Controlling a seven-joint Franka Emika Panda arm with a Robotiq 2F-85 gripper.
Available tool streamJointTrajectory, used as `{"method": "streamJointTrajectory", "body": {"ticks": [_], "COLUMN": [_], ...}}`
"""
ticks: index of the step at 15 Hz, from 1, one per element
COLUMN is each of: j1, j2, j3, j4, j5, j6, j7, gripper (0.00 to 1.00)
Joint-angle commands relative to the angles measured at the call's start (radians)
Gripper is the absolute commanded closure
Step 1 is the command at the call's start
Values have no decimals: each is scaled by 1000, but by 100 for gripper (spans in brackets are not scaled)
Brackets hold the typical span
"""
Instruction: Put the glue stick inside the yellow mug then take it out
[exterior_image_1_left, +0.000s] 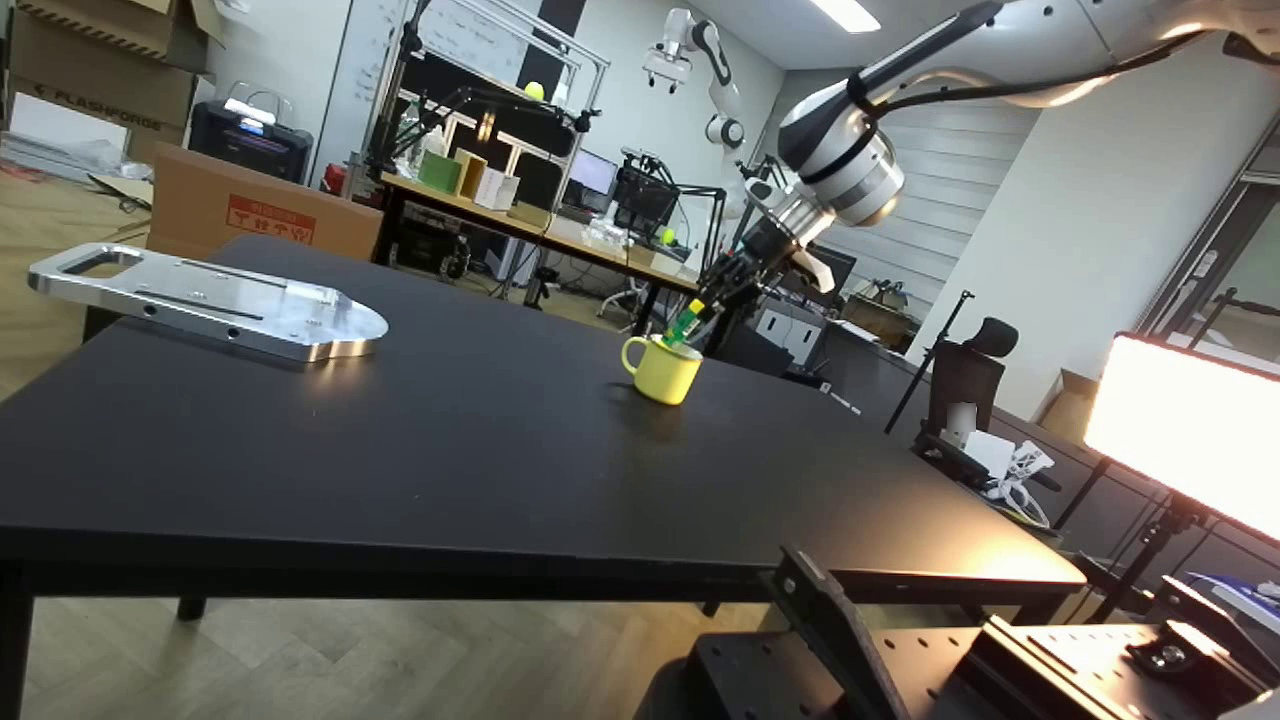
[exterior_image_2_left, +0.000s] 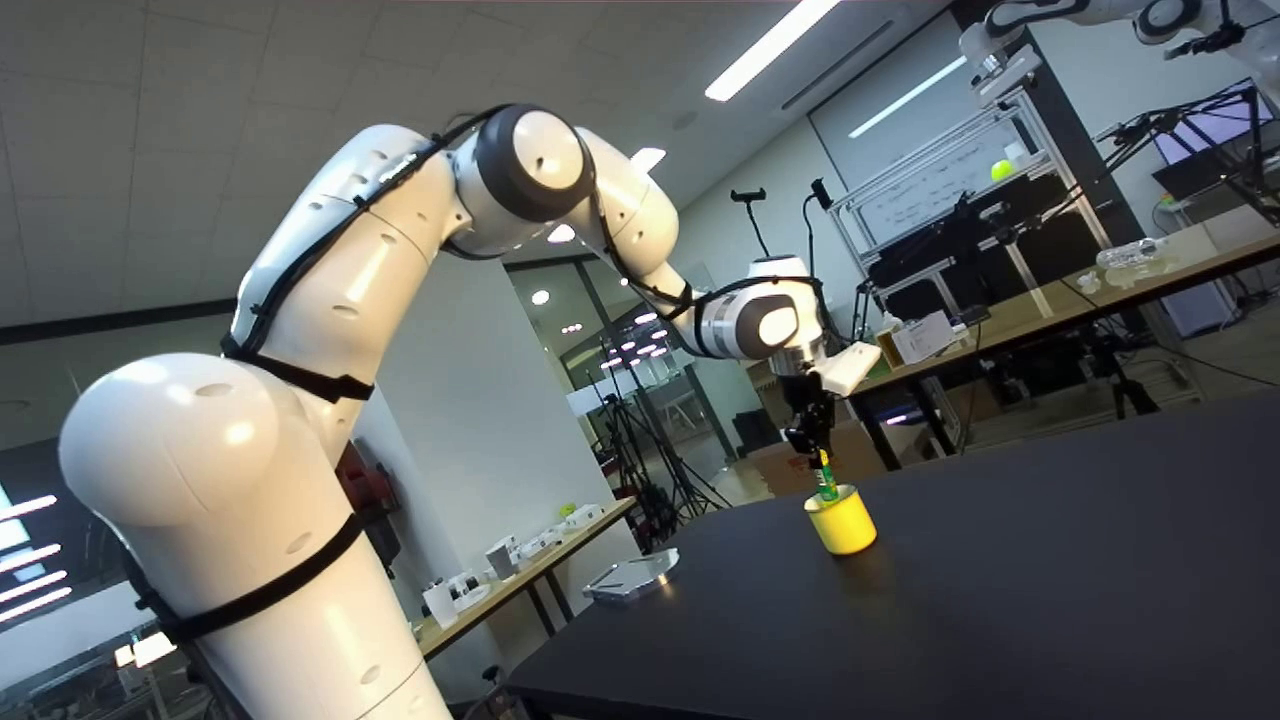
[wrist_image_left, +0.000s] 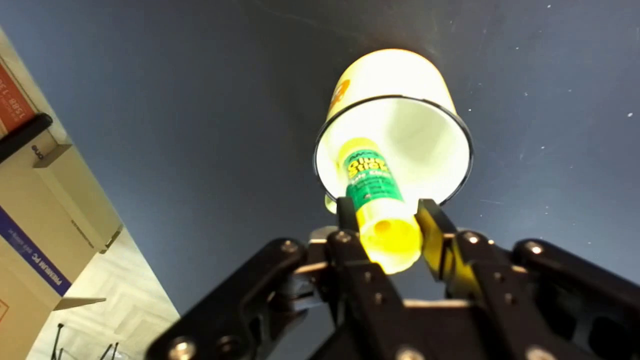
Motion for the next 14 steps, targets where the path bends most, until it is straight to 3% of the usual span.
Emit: {"method": "streamJointTrajectory", "body": {"ticks": [1, 6, 8, 10, 14], "j1": [82, 121, 148, 166, 171], "j2": [-126, -205, -222, -214, -151], "j3": [-86, -155, -213, -270, -360], "j4": [-69, -85, -90, -79, 2], "j5": [-76, -140, -201, -261, -368], "j6": [-30, -76, -66, -49, -127], "j7": [44, 32, 61, 96, 163], "gripper": [91, 91, 91, 91, 91]}}
